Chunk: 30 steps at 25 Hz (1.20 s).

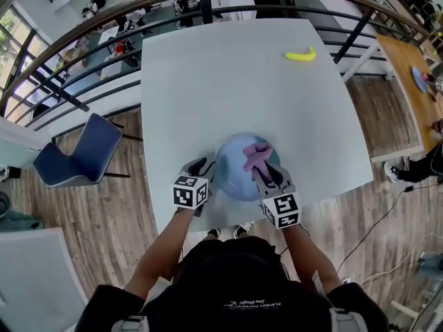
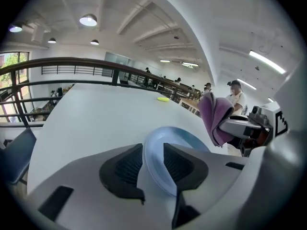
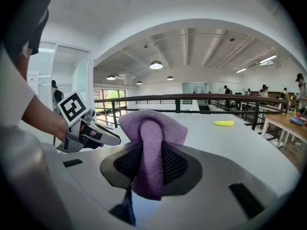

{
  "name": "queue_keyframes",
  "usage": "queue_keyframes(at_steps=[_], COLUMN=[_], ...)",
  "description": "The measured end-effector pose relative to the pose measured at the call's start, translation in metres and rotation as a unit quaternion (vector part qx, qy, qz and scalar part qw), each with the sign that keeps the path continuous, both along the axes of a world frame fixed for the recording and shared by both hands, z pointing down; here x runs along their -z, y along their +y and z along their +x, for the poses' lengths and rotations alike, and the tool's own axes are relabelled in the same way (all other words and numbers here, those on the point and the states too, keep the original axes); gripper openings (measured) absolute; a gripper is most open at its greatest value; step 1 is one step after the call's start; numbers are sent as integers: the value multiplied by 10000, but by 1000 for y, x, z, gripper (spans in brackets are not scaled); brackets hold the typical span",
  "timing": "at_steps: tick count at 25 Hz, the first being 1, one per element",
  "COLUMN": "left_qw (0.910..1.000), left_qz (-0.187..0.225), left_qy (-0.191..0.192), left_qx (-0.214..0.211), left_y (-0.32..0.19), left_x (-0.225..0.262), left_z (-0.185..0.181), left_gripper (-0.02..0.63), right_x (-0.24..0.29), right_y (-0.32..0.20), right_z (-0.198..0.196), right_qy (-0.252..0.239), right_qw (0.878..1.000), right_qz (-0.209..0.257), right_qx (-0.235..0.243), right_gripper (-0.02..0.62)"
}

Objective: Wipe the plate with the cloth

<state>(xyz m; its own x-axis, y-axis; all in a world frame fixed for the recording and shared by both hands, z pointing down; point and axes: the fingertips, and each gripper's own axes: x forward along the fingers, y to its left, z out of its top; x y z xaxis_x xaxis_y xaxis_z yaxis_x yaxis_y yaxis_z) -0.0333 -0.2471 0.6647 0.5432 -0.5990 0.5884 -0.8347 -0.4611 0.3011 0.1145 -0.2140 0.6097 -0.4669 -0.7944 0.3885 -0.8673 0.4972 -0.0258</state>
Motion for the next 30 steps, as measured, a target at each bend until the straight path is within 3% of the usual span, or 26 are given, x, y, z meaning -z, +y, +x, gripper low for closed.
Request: queue_keyframes(at_steps=[11, 18, 30], left_qw=[9952, 9880, 9829], left_qz=[-903, -1517, -1782], left_qy=[-383, -275, -461], left_qx=[-20, -131, -96], left_y=[8, 16, 14], left_x=[-46, -74, -92], left_z=[4, 17, 27], left_gripper=[138, 138, 137], right_x=[-16, -26, -34], right_y=[7, 9, 10], right_z=[3, 4, 7], right_qy=[-84, -149, -181], right_qw=[9994, 9990, 9987], right_qz=[-319, -414, -481], right_qx=[-85, -53, -31], right_gripper=[106, 106, 106])
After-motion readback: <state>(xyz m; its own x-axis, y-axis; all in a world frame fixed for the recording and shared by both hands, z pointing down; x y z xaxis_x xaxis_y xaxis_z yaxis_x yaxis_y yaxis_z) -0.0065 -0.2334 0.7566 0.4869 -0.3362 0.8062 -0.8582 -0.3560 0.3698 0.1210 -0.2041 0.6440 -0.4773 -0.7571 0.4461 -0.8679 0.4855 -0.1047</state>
